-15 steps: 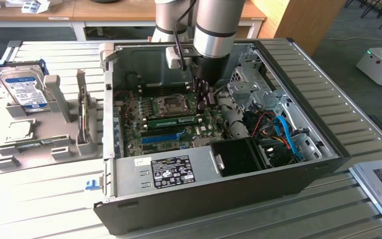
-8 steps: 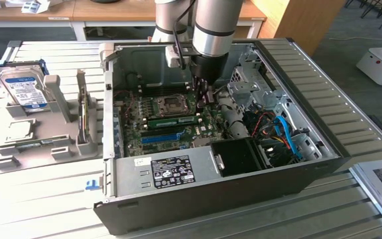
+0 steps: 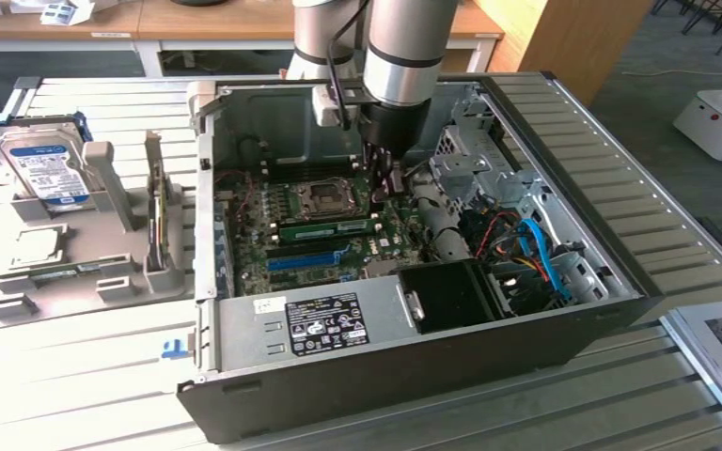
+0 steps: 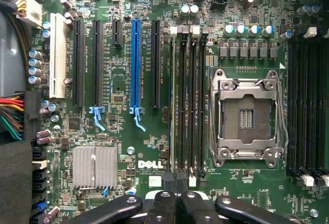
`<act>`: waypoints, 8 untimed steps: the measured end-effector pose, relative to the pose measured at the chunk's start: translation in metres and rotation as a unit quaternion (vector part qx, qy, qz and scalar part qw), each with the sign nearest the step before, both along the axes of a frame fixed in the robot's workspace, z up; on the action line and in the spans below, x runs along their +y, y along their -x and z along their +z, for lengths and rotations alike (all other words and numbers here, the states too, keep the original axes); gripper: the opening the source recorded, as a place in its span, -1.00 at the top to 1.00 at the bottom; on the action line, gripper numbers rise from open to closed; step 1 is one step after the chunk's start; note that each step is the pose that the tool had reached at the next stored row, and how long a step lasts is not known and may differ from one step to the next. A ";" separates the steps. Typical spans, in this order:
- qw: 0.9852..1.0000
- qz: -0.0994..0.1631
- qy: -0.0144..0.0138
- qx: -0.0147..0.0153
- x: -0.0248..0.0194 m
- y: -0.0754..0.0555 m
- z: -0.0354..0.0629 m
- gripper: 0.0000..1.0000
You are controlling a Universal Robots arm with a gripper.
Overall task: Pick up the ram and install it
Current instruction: 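Press down the ram until it locks into place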
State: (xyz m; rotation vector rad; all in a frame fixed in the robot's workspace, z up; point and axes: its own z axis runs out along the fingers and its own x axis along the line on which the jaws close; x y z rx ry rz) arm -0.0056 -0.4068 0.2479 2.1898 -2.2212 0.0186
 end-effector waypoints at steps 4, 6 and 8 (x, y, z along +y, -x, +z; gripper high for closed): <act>1.000 0.000 0.000 -0.001 0.0000 0.000 -0.0024 0.80; 1.000 0.000 0.000 -0.001 0.0000 0.000 -0.0041 0.80; 1.000 0.000 0.000 -0.001 0.0000 0.000 -0.0059 0.80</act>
